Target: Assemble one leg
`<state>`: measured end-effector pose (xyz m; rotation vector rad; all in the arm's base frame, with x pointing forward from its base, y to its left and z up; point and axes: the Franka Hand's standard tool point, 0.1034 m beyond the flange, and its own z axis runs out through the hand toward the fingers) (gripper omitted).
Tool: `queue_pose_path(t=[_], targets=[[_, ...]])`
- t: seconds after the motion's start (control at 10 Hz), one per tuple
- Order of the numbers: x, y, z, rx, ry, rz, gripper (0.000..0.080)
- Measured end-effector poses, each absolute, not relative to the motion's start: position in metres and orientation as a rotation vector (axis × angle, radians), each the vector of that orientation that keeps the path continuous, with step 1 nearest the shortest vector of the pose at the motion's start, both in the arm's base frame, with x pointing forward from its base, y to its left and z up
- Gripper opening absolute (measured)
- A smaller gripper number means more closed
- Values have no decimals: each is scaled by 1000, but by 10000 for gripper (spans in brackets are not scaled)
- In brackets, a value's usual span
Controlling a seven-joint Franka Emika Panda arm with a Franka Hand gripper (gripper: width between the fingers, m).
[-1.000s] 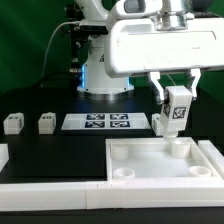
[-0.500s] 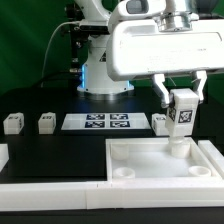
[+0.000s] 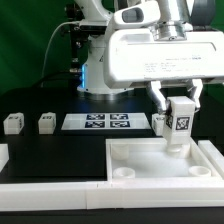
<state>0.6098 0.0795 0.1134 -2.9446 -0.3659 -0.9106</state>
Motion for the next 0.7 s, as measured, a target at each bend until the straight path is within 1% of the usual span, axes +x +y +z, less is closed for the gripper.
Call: queue_pose_path(t=[0.2, 0.6, 0.7], targets=[[609, 93, 108, -2934, -350, -901, 293], [622, 100, 106, -2923, -360, -915, 293], [622, 101, 105, -2923, -366, -914, 293]])
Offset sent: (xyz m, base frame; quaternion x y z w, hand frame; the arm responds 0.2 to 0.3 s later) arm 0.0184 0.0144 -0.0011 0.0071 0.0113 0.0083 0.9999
